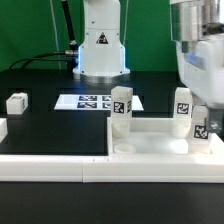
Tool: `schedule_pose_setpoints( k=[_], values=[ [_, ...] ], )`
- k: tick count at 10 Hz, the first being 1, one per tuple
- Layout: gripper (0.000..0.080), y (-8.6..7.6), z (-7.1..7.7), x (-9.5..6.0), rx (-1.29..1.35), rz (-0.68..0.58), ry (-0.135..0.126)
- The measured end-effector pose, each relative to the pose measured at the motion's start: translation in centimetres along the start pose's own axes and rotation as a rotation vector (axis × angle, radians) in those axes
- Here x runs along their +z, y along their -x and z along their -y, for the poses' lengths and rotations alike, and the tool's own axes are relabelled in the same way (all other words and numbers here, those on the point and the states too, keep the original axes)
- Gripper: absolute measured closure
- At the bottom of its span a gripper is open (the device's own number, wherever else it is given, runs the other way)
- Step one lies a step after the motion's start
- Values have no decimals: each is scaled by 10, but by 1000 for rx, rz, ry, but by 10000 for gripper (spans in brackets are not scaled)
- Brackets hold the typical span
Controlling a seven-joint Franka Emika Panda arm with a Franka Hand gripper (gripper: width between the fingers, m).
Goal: Assemble square table
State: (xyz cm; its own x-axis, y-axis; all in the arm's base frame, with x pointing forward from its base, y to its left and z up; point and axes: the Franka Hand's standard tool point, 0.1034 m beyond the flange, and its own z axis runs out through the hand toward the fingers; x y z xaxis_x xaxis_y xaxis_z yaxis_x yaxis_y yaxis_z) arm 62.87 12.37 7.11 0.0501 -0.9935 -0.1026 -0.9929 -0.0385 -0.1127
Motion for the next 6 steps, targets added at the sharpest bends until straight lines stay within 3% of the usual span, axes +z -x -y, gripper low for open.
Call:
schedule_pose_setpoints(
  k=[3,6],
  values=[
    [151,-3,0,0,-161,-2,1],
    [150,0,-2,2,-585,-21,17]
  ],
)
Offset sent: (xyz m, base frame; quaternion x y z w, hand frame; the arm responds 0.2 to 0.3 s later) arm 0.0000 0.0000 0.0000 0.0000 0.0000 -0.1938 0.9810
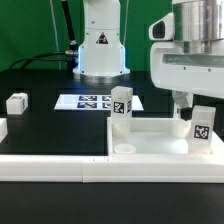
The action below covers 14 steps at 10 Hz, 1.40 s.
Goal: Assemble square table
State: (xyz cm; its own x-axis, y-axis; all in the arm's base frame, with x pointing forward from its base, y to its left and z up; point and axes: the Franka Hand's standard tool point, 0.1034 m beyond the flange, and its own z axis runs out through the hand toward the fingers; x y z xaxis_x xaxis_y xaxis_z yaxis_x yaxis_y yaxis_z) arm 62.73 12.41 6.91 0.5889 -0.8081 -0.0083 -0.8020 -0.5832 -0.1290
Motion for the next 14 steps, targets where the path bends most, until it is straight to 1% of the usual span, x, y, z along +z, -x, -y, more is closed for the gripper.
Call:
schedule_pose_setpoints(
  k=[1,3,4,5,6,7,8,9,14],
  values=[
    [150,4,1,2,-155,1,5],
    [150,8,3,3,-319,-13,1],
    [150,5,2,3,-369,-16,5],
    [150,5,2,3,-342,-16,5],
    [269,5,1,3,-331,-16,6],
    [405,3,-2,4,-306,-14,11],
    [405,2,-5,5,-209,-14,14],
    [506,2,-5,5,-142,-14,13],
    [506,2,-4,5,167,-17,8]
  ],
)
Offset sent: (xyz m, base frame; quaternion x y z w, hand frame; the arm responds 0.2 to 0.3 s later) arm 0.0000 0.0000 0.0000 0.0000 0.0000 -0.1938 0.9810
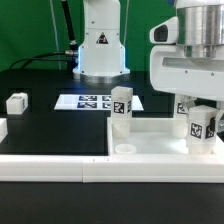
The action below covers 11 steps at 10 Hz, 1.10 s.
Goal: Assemble square table
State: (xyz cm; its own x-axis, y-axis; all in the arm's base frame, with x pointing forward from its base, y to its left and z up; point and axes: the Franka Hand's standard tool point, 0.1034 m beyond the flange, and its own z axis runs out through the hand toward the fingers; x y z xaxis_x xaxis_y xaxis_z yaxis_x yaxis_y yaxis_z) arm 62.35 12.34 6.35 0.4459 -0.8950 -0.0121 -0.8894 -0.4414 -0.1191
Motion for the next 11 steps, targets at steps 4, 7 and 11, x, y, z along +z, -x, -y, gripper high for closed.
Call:
schedule_pose_setpoints(
  k=[4,7,11],
  values=[
    [506,-3,3,1,442,14,1],
    [506,-3,5,2,769,28,3],
    [502,-3,4,2,914,29,0]
  ],
)
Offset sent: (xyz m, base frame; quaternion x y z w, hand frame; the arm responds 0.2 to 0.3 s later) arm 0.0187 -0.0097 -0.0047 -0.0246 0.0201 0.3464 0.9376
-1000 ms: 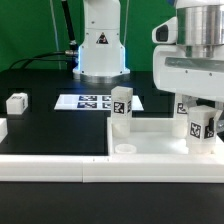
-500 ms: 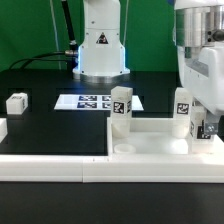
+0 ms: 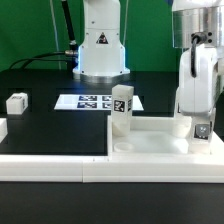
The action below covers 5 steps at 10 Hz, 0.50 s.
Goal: Assemble square table
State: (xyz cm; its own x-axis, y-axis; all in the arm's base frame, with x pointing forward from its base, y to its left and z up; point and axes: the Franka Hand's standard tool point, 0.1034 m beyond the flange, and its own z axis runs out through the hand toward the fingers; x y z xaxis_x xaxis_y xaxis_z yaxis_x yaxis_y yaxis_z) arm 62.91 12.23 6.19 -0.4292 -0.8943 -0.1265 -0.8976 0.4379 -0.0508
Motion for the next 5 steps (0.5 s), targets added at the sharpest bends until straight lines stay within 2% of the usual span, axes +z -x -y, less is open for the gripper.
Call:
schedule_pose_setpoints(
  k=[2,3,4,5],
  values=[
    [501,-1,0,0,-18,-8,-6],
    [346,-1,0,0,-28,-8,-6],
    [346,-1,0,0,-29,-8,-5],
    [220,-1,0,0,-30,-8,-6]
  ],
)
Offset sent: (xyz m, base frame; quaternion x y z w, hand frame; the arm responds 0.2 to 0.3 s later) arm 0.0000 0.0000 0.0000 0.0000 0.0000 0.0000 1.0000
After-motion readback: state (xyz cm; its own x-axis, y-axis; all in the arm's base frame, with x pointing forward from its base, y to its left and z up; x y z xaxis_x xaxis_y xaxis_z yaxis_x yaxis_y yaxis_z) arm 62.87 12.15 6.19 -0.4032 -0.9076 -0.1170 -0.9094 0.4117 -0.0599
